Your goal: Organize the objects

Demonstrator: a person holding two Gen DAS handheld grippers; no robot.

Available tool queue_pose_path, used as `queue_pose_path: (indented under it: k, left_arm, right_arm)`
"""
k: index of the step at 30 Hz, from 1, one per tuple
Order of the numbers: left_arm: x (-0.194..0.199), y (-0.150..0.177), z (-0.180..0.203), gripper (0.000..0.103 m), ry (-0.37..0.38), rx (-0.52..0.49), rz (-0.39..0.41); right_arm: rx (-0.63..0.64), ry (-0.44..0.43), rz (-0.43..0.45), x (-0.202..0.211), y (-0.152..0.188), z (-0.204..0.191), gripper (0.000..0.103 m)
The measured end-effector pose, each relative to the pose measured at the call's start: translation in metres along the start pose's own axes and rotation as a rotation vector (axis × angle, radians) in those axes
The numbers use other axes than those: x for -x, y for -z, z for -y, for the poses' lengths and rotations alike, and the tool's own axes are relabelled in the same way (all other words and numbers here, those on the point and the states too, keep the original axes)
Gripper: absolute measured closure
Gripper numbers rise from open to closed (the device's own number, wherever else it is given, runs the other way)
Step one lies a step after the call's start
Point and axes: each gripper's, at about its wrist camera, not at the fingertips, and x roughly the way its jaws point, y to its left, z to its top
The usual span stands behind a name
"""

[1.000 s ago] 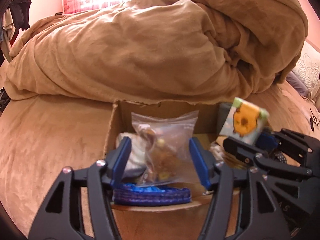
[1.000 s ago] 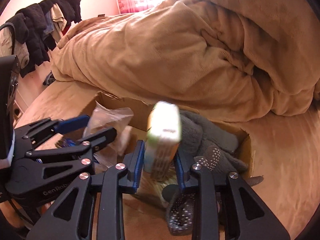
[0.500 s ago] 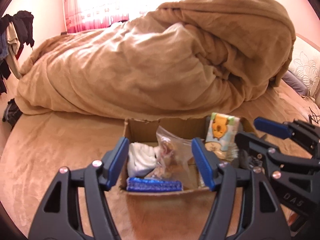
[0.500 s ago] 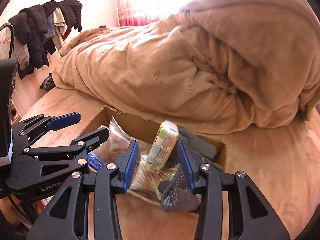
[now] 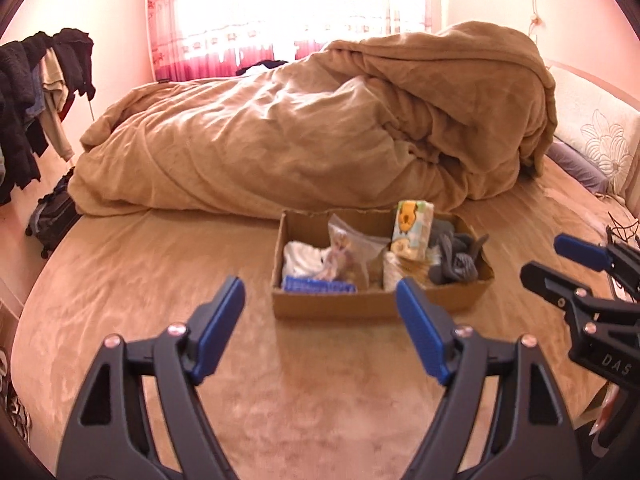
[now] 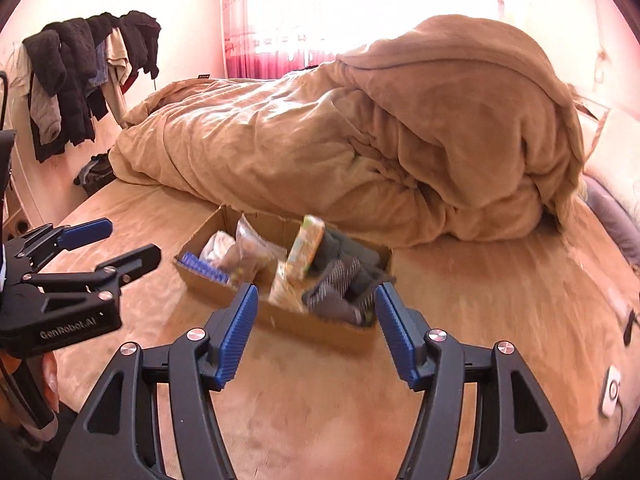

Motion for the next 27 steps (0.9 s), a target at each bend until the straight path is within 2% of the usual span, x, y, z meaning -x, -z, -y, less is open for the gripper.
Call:
queue_pose_path:
  k: [6, 10, 12, 18, 21, 27]
  left_arm:
    - [0.003, 0.039, 0.012, 0.023, -0.02, -0.009, -0.03]
    - [-0.011, 0.068, 0.015, 0.023, -0.09, 0.018, -0.061]
    - [-0.021, 0.081, 0.011, 0.023, -0.044, 0.051, -0.096]
    - [-0.031, 0.108, 0.006, 0.023, 0.013, 0.106, -0.103]
    - [-0.026, 0.109, 0.009, 0.001, 0.033, 0.108, -0.08]
    - [-0.019, 0.107, 0.013, 0.001, 0.002, 0.094, -0.05]
  right_arm:
    - [-0.043, 0.006, -0.01, 0.004, 0.035, -0.002, 0.039]
    - [-0.061, 0.009, -0.035, -0.005, 0.07, -0.008, 0.039]
    - [-0.073, 0.011, -0.048, -0.011, 0.088, -0.008, 0.039]
    - [-0.122, 0.016, -0.064, -0.021, 0.11, -0.001, 0.039]
    - [-0.112, 0.028, -0.057, -0.021, 0.109, -0.003, 0.039]
    - [-0.092, 0.035, -0.041, -0.019, 0.11, -0.007, 0.039]
